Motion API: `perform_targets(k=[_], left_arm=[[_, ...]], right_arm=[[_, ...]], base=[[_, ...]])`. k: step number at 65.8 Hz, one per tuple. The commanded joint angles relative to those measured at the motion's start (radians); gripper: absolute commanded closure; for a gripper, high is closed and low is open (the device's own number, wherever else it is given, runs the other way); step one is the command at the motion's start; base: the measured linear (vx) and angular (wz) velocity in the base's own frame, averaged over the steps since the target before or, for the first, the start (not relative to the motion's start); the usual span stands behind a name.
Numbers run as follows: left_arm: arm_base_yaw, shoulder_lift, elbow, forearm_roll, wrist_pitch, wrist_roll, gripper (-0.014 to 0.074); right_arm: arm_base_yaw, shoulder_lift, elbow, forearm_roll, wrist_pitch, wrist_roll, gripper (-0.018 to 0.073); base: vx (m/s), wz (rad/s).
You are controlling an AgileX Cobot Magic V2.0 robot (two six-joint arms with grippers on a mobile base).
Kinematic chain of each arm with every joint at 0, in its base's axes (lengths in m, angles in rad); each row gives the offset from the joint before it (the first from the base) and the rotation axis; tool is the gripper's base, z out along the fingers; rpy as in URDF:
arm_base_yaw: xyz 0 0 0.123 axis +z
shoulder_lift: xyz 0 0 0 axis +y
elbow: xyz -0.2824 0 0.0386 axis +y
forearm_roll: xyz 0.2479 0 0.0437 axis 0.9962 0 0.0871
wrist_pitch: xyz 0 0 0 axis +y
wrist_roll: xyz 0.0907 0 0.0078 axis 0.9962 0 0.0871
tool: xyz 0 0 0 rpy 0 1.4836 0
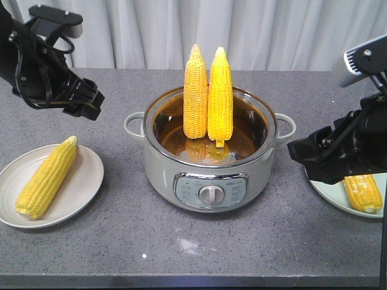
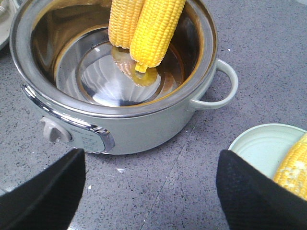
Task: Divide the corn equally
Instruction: 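Release the corn and raise the left gripper off the white plate, then reach the right gripper to another corn cob in the pot and grasp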
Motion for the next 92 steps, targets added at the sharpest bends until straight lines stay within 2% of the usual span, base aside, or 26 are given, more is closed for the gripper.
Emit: perform_targets(k=[1, 8, 15, 20, 31, 43, 57, 67, 76, 83, 92], left_arm=[[-0.037, -0.091, -0.031, -0.01, -0.039, 0.001, 0.0074], [-0.065, -0.14, -0.015, -0.01, -0.065, 0.006, 0.0074], [-0.084, -0.217, 0.073, -0.02, -0.131, 0.009, 0.0074], [-0.096, -0.279, 0.17, -0.066, -0.208, 0.02, 0.0074], [-0.107, -0.407, 0.356, -0.172, -0.37, 0.132, 0.0074], [-0.11, -0.509, 0.511, -0.246, -0.46, 0.184, 0.0074], [-0.11, -0.566, 0.619, -0.245, -0.535, 0.184, 0.0074], [-0.11, -0.565, 0.633, -0.245, -0.528, 0.184, 0.0074], [-0.11, -0.565, 0.633, -0.245, -0.525, 0.184, 0.0074], [-0.11, -0.565, 0.633, -0.245, -0.522, 0.184, 0.0074], [-0.11, -0.565, 0.633, -0.245, -0.522, 0.184, 0.0074]], right_arm=[[0.002, -0.017, -0.021, -0.002, -0.059, -0.002, 0.0019], [0.002, -0.017, -0.021, -0.002, -0.059, -0.002, 0.0019], [0.002, -0.017, -0.021, -0.002, -0.059, -0.002, 0.0019], [0.002, -0.017, -0.021, -0.002, -0.059, -0.002, 0.0019], [0.002, -0.017, -0.021, -0.001, -0.062, -0.002, 0.0019], [0.002, -0.016, -0.021, -0.002, -0.066, -0.002, 0.0019], [0.002, -0.016, -0.021, -0.015, -0.068, -0.001, 0.0019], [-0.005, -0.011, -0.023, -0.026, -0.098, 0.034, 0.0019], [-0.082, 0.029, -0.06, -0.035, -0.119, 0.056, 0.0018], [-0.16, 0.084, -0.122, 0.036, -0.101, 0.001, 0.0017], [-0.236, 0.181, -0.224, 0.265, -0.061, -0.201, -0.0003]], base=[[0.0, 0.0], [0.0, 0.0], [0.0, 0.0], [0.0, 0.0], [0.0, 0.0], [0.0, 0.0], [0.0, 0.0], [0.0, 0.0], [0.0, 0.0], [0.0, 0.0], [0.0, 0.0]])
